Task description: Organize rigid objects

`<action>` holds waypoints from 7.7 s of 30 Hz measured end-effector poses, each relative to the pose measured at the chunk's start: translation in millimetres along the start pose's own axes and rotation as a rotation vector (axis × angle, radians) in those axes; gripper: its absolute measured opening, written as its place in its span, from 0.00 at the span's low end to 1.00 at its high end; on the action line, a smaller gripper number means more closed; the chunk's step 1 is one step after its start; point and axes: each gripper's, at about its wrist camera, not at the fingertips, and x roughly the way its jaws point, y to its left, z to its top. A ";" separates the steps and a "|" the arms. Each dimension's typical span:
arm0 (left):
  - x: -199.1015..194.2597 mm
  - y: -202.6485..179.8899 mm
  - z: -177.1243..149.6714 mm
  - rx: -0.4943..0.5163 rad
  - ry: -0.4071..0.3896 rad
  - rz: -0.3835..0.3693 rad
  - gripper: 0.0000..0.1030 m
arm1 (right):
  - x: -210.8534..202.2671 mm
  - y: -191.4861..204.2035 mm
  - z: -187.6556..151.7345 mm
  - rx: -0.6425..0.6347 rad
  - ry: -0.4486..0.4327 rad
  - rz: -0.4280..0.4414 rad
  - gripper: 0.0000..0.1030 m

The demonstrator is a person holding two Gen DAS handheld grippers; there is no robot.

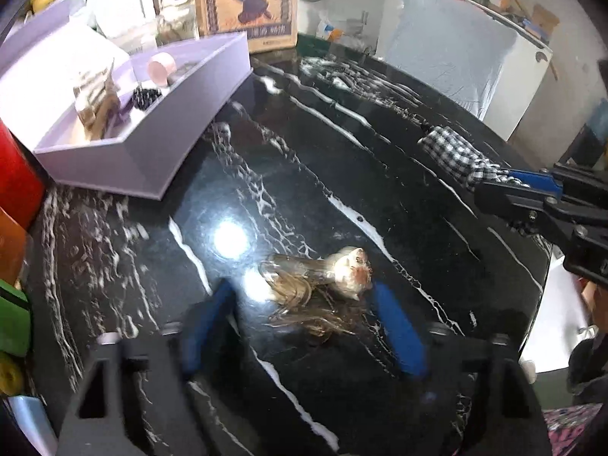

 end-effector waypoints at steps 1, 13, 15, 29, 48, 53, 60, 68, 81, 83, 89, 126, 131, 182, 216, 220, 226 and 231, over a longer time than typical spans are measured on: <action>-1.0 0.4 0.4 -0.003 0.006 -0.008 0.54 | 0.5 -0.3 0.3 0.003 0.001 -0.002 0.23; -13.9 6.3 5.9 -0.004 -0.020 -0.036 0.54 | 1.9 0.6 5.5 0.010 -0.002 0.009 0.23; -18.7 7.0 6.1 -0.003 -0.027 -0.032 0.54 | 1.6 1.8 6.1 0.005 -0.003 0.013 0.23; -43.4 35.2 20.1 -0.050 -0.071 0.028 0.54 | 1.9 27.7 33.3 -0.083 -0.034 0.083 0.23; -65.5 88.9 64.8 -0.115 -0.152 0.108 0.54 | 9.8 66.6 94.8 -0.243 -0.102 0.168 0.23; -63.3 102.4 78.2 -0.120 -0.172 0.123 0.54 | 15.5 71.3 112.8 -0.278 -0.118 0.168 0.23; -60.1 117.7 97.4 -0.138 -0.192 0.149 0.54 | 21.7 71.7 141.4 -0.312 -0.153 0.159 0.23; -62.0 132.9 128.1 -0.144 -0.248 0.177 0.54 | 24.9 74.4 175.1 -0.337 -0.217 0.175 0.23; -53.0 152.0 167.8 -0.143 -0.304 0.197 0.54 | 45.6 84.2 229.8 -0.361 -0.287 0.196 0.23; -50.0 155.5 175.4 -0.144 -0.315 0.212 0.54 | 50.8 85.2 238.6 -0.356 -0.295 0.210 0.23; -42.7 168.2 187.9 -0.171 -0.351 0.262 0.54 | 70.2 86.5 259.8 -0.332 -0.298 0.236 0.23; 45.0 182.0 191.2 -0.112 -0.185 0.428 0.54 | 195.3 76.8 251.6 -0.282 0.002 0.199 0.24; 62.4 195.0 189.6 -0.181 -0.117 0.326 0.54 | 200.6 75.6 249.9 -0.277 0.019 0.191 0.26; -22.3 173.5 179.5 -0.260 -0.215 0.412 0.54 | 110.0 72.3 246.6 -0.260 -0.083 0.127 0.55; -135.7 109.9 119.1 -0.274 -0.357 0.409 1.00 | -31.5 73.3 179.5 -0.185 -0.289 -0.058 1.00; -136.6 102.5 109.5 -0.266 -0.334 0.405 1.00 | -35.4 73.0 168.6 -0.164 -0.279 -0.068 1.00; -133.6 94.3 95.2 -0.268 -0.314 0.388 1.00 | -38.4 76.6 153.2 -0.158 -0.266 -0.072 1.00; -126.6 90.3 86.7 -0.278 -0.289 0.371 1.00 | -35.7 77.1 143.5 -0.151 -0.251 -0.079 1.00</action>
